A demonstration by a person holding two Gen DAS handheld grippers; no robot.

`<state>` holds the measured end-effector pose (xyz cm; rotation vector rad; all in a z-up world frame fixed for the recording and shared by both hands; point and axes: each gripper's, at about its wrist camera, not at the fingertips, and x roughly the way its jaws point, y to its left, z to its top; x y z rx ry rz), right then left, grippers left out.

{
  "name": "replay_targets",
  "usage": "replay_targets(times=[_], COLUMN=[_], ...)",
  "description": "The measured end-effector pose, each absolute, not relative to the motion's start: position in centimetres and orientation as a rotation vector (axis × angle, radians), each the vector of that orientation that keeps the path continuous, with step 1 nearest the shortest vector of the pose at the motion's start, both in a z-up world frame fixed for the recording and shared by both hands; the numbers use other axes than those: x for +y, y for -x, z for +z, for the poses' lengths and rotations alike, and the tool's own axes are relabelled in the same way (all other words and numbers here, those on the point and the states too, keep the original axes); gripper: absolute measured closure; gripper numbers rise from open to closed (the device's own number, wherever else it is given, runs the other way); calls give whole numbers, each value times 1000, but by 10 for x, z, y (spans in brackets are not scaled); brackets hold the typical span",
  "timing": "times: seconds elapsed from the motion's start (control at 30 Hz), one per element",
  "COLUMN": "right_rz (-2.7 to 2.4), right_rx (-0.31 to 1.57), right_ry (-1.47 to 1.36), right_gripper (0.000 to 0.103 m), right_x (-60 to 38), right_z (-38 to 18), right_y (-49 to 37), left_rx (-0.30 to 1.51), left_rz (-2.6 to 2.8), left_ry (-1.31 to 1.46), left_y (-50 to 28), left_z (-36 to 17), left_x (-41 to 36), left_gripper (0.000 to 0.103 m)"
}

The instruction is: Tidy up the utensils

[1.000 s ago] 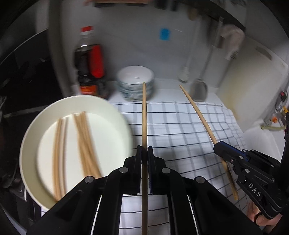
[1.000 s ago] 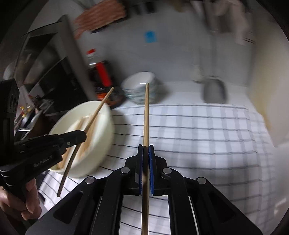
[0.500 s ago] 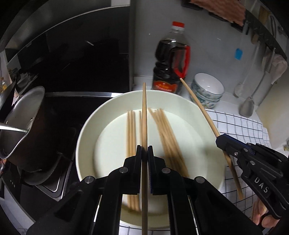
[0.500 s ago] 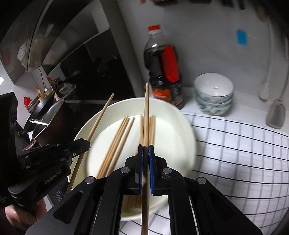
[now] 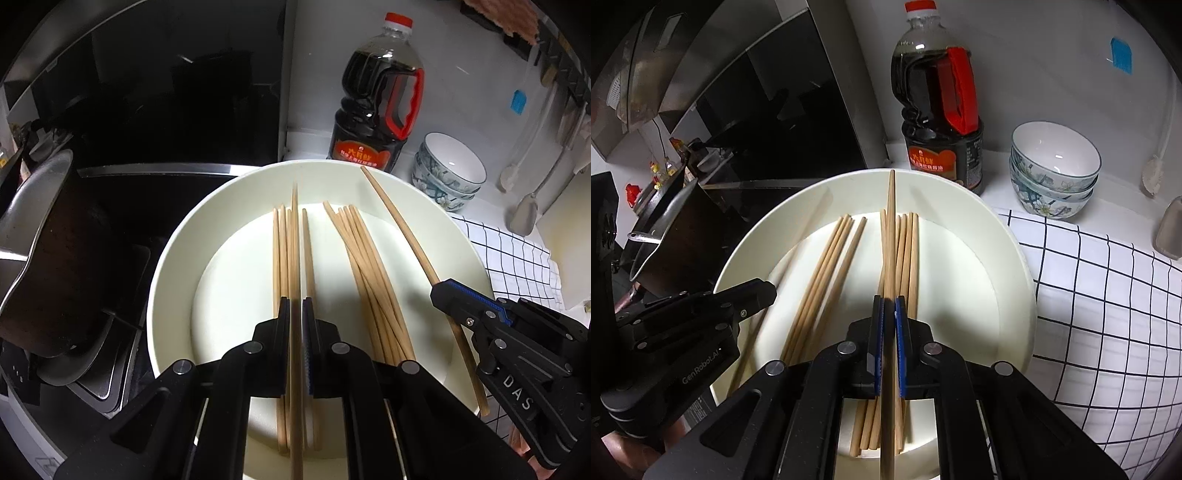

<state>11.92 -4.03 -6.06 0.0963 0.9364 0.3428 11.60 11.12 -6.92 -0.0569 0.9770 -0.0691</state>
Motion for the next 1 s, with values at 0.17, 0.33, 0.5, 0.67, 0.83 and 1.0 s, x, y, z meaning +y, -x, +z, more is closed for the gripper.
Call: replay_targets(times=[0.17, 0.33, 0.5, 0.67, 0.83, 1.0], right_rz=[314, 281, 283, 287, 266, 234], right_rx=[909, 890, 876, 876, 860, 860], right_ry=[-98, -96, -104, -101, -90, -101], right_gripper=[88, 76, 64, 58, 50, 48], right_x=[-50, -60, -64, -67, -72, -78], right_z=[-51, -37, -27, -18, -8, 1], right_y=[-114, -102, -88, -76, -63, -54], left_rx=[930, 936, 941, 951, 968, 953], left_rz=[-21, 15, 44, 65, 83, 101], left_ry=[66, 99, 119, 105, 102, 84], left_y=[-109, -101, -87, -78, -68, -55], left_z=[-54, -43, -33, -25, -16, -4], left_x=[120, 130, 132, 126, 122, 118], left_gripper=[36, 21, 12, 9, 9, 7])
